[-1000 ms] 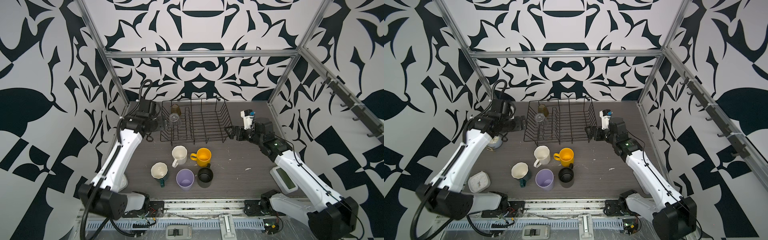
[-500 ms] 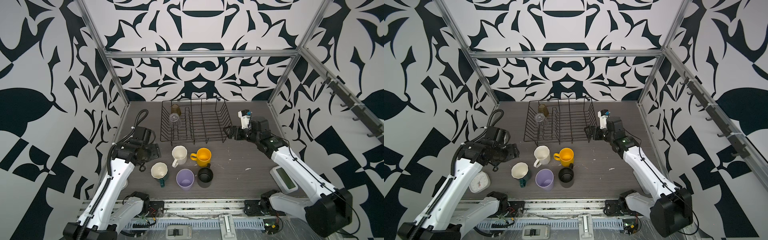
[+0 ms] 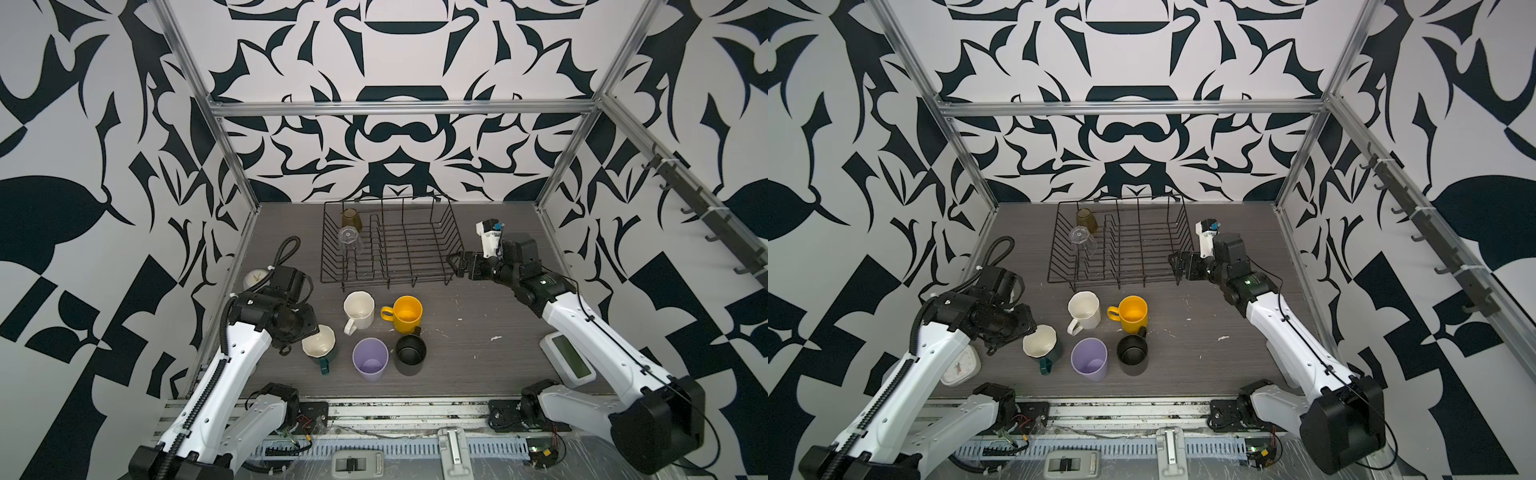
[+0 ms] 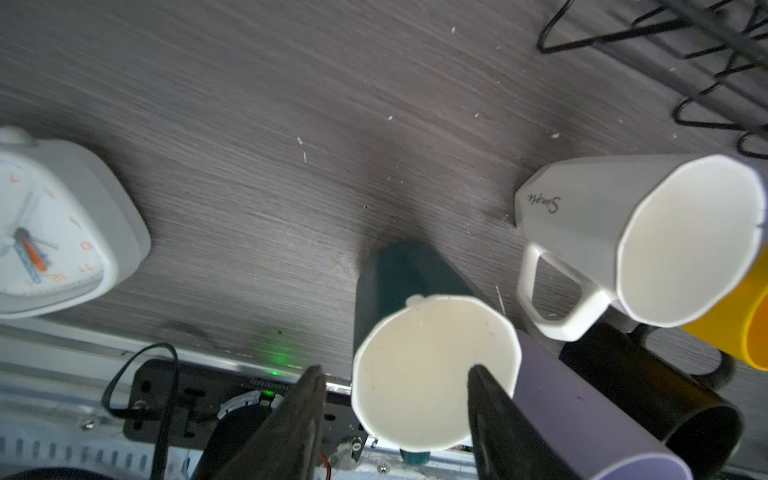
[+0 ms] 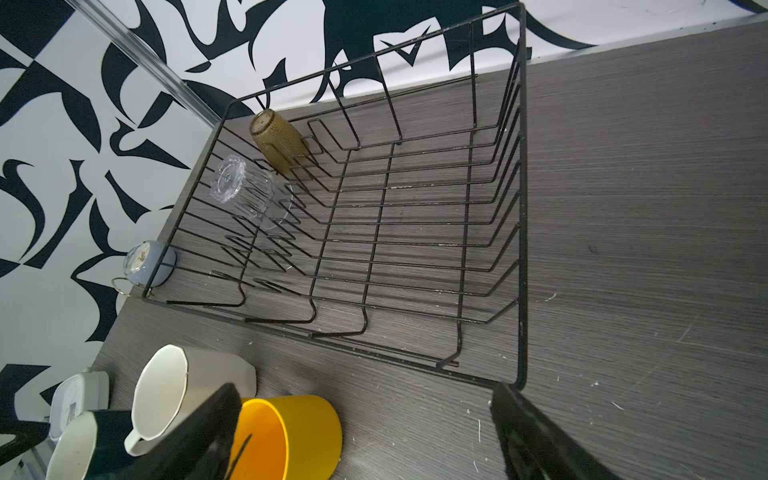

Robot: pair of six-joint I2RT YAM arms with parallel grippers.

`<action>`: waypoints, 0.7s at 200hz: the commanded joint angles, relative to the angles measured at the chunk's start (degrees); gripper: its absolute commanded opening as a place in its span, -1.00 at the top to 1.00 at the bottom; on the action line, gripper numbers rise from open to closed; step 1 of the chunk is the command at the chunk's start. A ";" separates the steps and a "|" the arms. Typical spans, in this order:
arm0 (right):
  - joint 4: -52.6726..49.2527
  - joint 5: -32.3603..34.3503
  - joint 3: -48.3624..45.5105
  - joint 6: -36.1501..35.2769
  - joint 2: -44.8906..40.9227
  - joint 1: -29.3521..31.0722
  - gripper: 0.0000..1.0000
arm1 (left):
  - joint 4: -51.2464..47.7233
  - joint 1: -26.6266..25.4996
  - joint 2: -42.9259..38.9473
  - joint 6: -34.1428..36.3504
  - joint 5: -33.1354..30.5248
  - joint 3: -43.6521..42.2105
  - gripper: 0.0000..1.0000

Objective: Load the cups into the dish rack
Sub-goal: 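Move the left gripper down to the white-and-green mug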

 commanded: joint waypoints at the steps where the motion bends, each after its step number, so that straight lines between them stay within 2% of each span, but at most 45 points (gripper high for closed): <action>1: 2.41 0.08 1.90 -0.12 -0.87 -0.25 -0.93 | -4.29 0.04 0.90 -1.72 0.26 -1.48 -0.12; 59: 2.94 -0.33 1.90 -0.13 -0.65 -0.30 -0.93 | -4.08 -0.81 2.95 -4.79 -0.43 -3.07 0.05; 140: 3.47 -1.04 2.59 -0.44 0.47 -0.23 -0.93 | -1.10 -3.93 6.12 -9.85 -2.57 -5.11 0.06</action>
